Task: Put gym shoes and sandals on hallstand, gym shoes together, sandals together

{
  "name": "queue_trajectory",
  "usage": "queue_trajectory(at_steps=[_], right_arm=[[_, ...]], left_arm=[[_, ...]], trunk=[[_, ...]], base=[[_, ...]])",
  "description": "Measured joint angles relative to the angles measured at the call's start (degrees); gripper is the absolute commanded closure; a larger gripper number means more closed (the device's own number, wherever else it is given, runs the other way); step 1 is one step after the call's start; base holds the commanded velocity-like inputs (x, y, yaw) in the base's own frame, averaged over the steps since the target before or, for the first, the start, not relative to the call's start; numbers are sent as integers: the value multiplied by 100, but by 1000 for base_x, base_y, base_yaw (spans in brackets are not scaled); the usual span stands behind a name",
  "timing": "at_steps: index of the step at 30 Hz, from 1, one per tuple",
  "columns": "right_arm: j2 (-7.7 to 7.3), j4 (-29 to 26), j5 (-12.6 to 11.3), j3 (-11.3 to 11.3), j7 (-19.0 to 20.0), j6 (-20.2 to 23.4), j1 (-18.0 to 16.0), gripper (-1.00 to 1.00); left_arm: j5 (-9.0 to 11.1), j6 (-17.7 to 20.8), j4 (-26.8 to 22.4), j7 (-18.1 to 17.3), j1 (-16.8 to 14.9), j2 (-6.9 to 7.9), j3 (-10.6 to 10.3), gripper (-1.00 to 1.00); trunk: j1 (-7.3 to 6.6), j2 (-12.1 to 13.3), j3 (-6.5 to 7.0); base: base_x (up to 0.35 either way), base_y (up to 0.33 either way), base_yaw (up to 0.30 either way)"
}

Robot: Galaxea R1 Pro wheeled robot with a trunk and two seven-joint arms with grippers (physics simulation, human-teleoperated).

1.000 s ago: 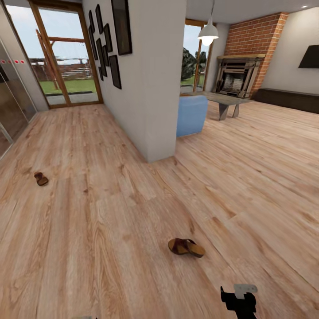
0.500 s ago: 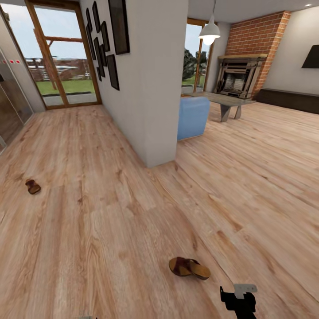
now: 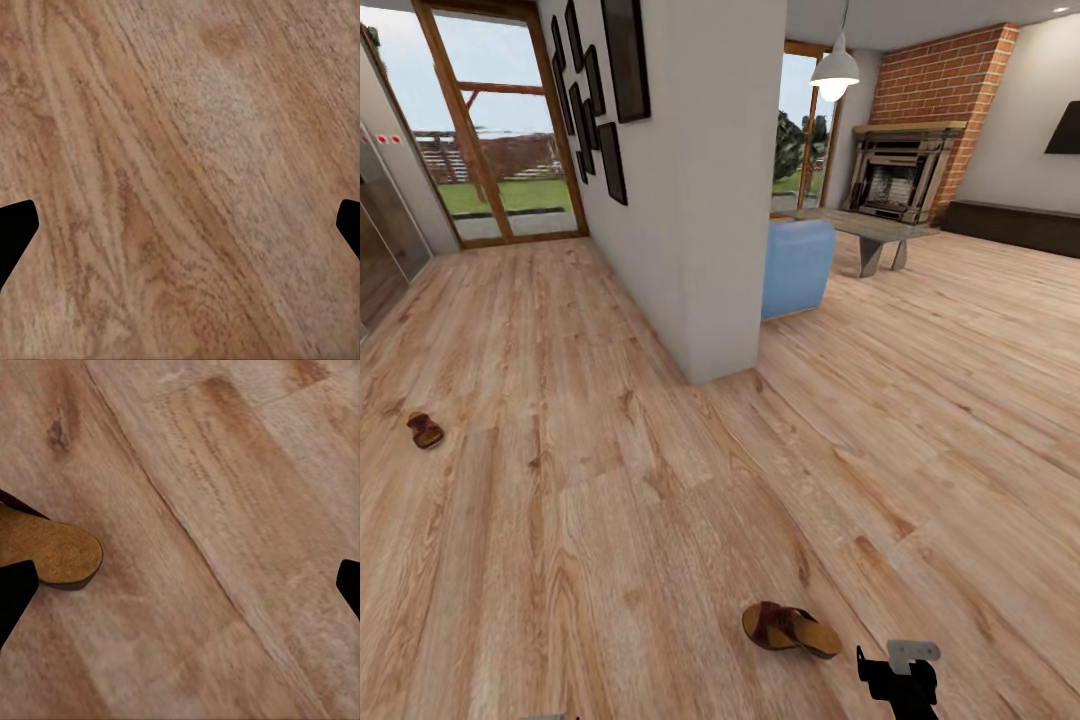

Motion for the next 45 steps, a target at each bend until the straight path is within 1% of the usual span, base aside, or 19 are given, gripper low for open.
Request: queue_trajectory(at_steps=[14,19,29,39,45], right_arm=[[1,1,0,0,-1,0,0,-100],[2,1,0,1,-1,-1,-1,-100],[1,0,0,1,-1,-1,-1,-100],[-1,1,0,-1,-8,0,0,-100],[1,0,0,1,-10,-1,0,-100]], left_arm=[[3,0,-2,0,0,0,0,-100],[3,0,-1,1,1,0,0,-100],[3,0,0,2,0,0,0,-100],[3,0,0,6,0,0,0,-100],[3,0,1,2,0,0,0,-100]], trunk=[[0,0,0],[0,0,0],[0,0,0],[0,0,0],[-1,0,0]], base=[[6,0,21],[1,-66,181],[0,-183,196],[0,-33,26],[112,-91,1]])
